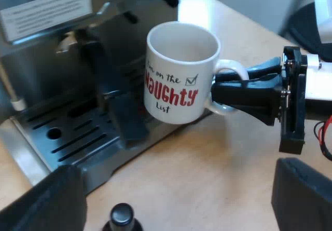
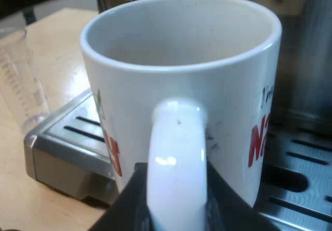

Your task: Remove mug from coffee machine

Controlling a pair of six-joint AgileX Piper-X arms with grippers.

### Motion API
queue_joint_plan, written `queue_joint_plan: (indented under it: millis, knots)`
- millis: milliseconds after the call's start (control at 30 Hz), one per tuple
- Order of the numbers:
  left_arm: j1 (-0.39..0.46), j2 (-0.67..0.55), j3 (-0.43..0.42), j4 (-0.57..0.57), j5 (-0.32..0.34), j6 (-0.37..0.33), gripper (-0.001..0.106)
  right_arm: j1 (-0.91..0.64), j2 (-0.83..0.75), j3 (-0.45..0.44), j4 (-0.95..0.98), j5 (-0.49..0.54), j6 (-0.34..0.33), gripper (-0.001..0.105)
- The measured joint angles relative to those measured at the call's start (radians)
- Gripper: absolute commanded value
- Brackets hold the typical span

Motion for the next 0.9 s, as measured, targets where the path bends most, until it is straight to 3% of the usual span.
queue_joint_plan:
  millis: [233,467,633,900]
  knots:
    - [-0.003,0.0,0.0,0.0,0.093,0.0,0.087,0.102,-0.178,0.043,0.123,0.108,0.0,0.0]
    - [-0.063,0.0,0.0,0.0,0.097,0.0,0.087,0.195,-0.324,0.048,0.32,0.216,0.002,0.0]
    - [-0.111,0.0,0.0,-0.002,0.098,0.0,0.087,0.22,-0.417,0.049,0.357,0.417,0.002,0.0]
    - [-0.166,0.036,0.0,-0.052,0.098,0.0,0.087,0.22,-0.463,0.049,0.465,0.609,0.002,0.0]
